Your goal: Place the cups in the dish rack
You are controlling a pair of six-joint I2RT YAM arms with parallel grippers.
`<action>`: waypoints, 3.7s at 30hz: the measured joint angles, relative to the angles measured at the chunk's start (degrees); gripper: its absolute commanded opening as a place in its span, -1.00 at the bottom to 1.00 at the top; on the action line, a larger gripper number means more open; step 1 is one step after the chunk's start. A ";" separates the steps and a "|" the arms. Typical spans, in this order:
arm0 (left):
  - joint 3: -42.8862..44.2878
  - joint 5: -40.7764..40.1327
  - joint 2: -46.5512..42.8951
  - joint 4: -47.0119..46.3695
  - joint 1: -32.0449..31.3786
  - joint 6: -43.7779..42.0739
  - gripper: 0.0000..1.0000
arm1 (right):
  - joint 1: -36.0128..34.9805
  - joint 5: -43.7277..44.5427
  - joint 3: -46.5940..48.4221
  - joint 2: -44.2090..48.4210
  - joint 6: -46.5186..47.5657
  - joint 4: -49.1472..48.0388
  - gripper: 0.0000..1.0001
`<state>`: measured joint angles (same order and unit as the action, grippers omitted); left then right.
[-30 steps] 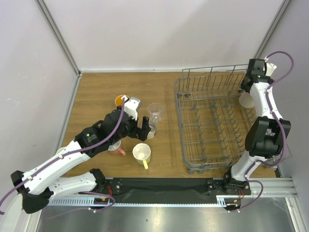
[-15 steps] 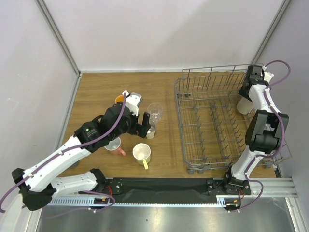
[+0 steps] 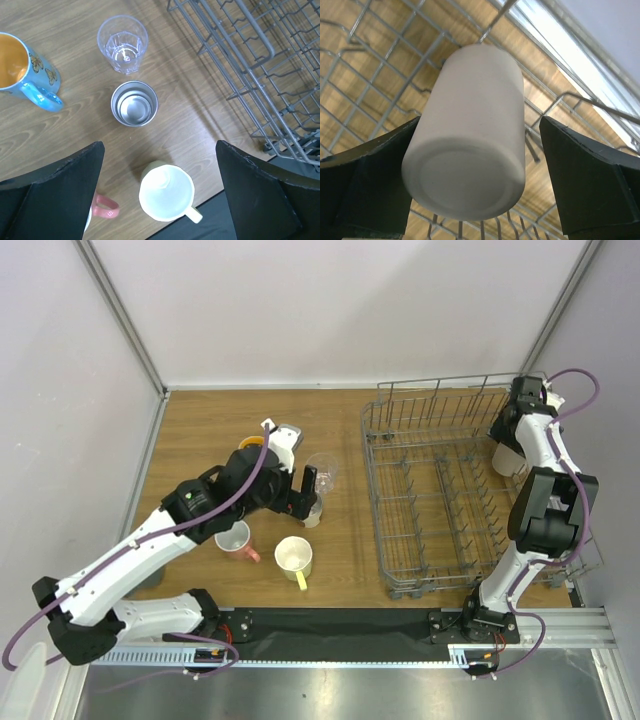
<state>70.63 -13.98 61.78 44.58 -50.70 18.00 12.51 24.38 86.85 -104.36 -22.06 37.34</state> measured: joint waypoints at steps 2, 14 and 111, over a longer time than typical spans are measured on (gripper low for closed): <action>0.92 0.46 0.57 0.79 0.00 0.55 0.99 | -0.15 -0.24 0.37 0.02 -0.35 1.38 0.99; 6.10 2.43 2.86 6.27 0.04 8.87 0.96 | -0.57 -0.83 8.13 5.92 -1.40 10.82 0.99; 7.93 18.14 0.44 -11.65 5.79 33.94 -0.99 | -32.57 -51.28 -13.33 56.39 -18.12 14.36 0.99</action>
<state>78.56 4.16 62.22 32.93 -44.91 51.94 -20.05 -26.89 73.52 -47.97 -40.18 51.70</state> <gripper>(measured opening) 0.040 0.995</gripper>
